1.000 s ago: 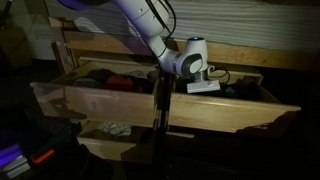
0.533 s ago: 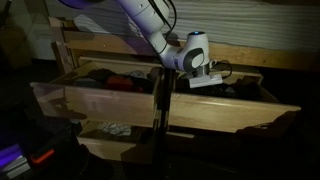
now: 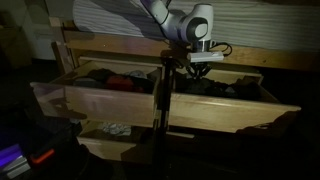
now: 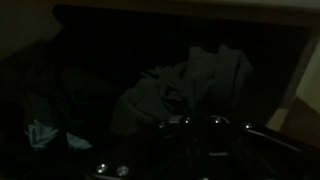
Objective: Take the green garment out of the top right drawer, put it in the top left drawer then close both drawers
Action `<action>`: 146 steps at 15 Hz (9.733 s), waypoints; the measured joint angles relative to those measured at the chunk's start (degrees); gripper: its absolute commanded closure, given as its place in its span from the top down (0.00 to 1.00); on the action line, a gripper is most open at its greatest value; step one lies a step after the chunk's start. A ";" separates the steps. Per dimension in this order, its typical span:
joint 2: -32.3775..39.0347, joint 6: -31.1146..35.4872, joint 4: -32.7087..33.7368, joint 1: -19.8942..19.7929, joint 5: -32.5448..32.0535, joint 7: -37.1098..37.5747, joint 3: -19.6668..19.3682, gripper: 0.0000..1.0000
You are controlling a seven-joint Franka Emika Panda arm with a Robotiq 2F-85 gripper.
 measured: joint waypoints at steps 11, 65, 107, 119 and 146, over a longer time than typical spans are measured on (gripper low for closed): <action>-16.02 -16.45 -1.65 -0.17 -0.14 -4.78 1.90 0.02; -50.16 -2.60 -71.46 14.20 30.57 -64.78 -8.88 1.00; -27.93 15.63 -67.26 2.88 29.29 -66.59 8.26 1.00; -18.45 52.25 -66.50 4.18 3.75 -65.79 21.75 1.00; -4.60 50.33 -37.44 19.44 -17.18 -53.52 4.64 1.00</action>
